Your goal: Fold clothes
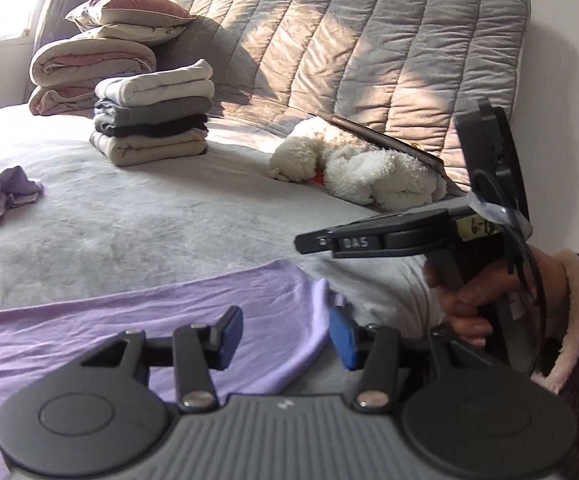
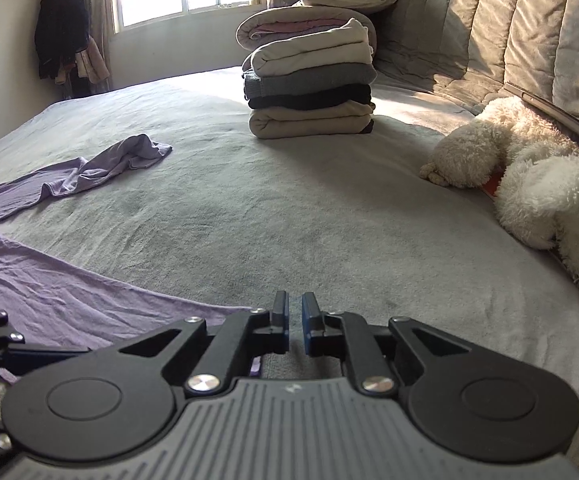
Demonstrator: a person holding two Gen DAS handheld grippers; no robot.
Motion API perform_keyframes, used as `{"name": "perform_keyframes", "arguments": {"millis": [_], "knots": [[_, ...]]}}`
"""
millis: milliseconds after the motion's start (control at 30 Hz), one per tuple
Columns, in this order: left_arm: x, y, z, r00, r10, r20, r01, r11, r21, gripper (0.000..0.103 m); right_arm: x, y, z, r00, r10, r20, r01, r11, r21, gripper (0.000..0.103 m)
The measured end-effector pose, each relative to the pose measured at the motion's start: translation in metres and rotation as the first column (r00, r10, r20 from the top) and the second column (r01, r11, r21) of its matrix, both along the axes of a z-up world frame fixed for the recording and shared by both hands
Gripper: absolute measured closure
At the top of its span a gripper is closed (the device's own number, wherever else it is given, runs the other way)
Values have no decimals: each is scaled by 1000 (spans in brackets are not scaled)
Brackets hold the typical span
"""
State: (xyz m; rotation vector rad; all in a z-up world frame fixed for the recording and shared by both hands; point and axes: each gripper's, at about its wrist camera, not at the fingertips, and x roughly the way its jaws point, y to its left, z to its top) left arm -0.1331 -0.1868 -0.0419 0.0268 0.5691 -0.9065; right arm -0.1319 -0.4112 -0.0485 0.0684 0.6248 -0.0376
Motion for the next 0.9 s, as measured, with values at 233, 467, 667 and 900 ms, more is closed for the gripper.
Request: {"name": "perform_keyframes", "arguments": {"millis": [233, 467, 667, 900], "knots": [[41, 85, 12, 961, 276, -16, -276, 961, 10, 39, 11, 17, 21, 995, 94, -34, -90, 991, 102, 71], [78, 171, 26, 831, 555, 35, -556, 828, 75, 34, 61, 64, 43, 963, 235, -129, -190, 937, 293, 56], [120, 239, 47, 687, 719, 106, -723, 663, 192, 34, 106, 108, 62, 915, 359, -185, -251, 864, 438, 56], [191, 335, 52, 446, 895, -19, -866, 437, 242, 34, 161, 189, 76, 879, 435, -193, -355, 870, 343, 56]]}}
